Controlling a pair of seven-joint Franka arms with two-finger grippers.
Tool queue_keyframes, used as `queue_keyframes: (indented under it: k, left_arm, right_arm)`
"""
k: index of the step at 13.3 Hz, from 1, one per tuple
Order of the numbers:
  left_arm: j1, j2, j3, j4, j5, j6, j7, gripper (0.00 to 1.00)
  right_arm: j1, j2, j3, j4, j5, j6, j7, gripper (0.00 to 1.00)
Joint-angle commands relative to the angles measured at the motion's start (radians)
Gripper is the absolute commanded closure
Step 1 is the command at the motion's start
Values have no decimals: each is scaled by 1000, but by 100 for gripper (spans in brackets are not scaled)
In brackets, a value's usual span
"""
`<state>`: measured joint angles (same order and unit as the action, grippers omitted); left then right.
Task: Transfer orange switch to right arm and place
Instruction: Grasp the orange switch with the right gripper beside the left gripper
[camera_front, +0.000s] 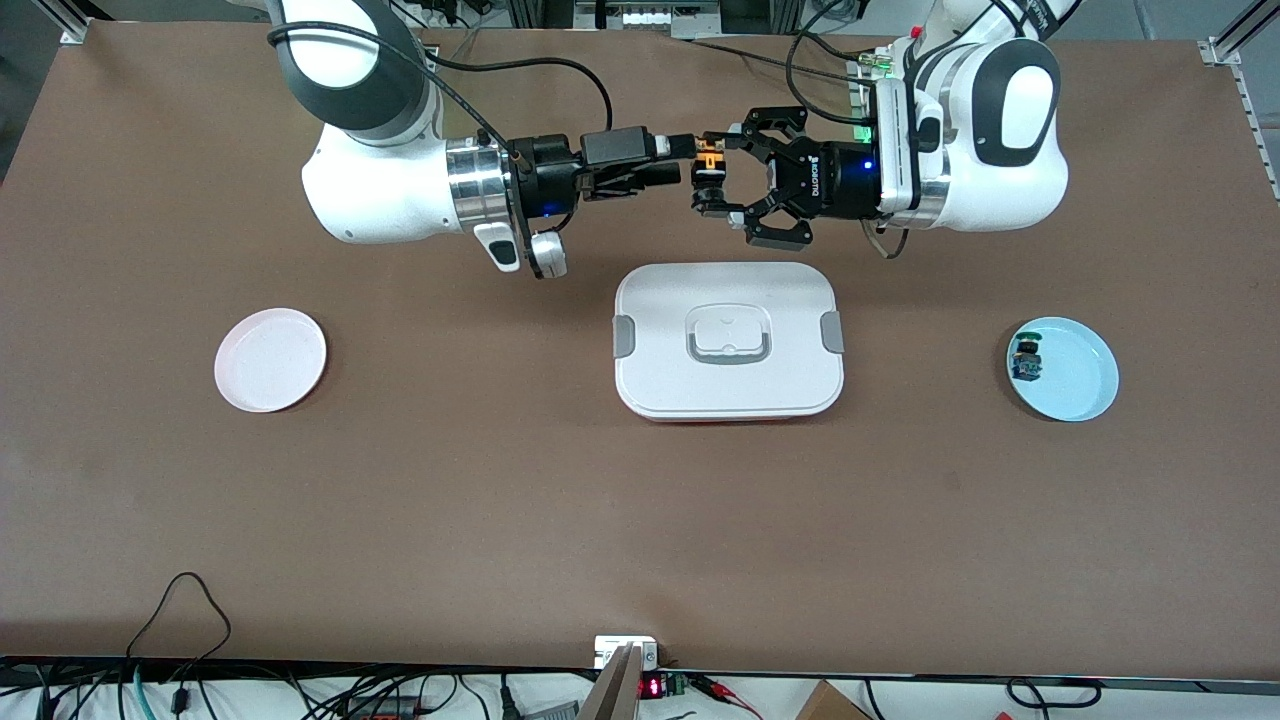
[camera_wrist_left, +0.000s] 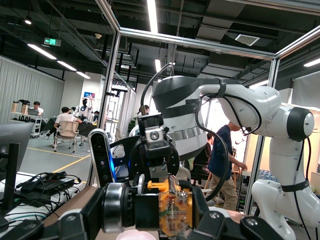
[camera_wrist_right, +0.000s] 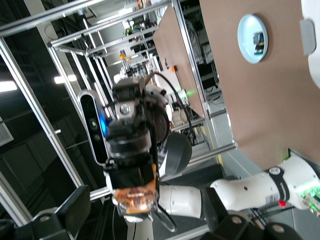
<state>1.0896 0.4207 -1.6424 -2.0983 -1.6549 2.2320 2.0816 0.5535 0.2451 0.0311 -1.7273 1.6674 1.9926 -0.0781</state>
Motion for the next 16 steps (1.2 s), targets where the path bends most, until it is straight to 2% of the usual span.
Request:
queue_keyframes:
  k: [1,4,16]
  left_arm:
    - [27,-28,-25,0,-22,0,0,100]
    - [27,-27,-25,0,-22,0,-2,100]
    - [53,-27,-45,1,-22,-3,-2,100]
  right_arm:
    - [8,10,21,32,15,86,-12,0]
    - [8,10,52,37,17,173,-12,0]
    - [34,2,53,38,18,173,-9,3]
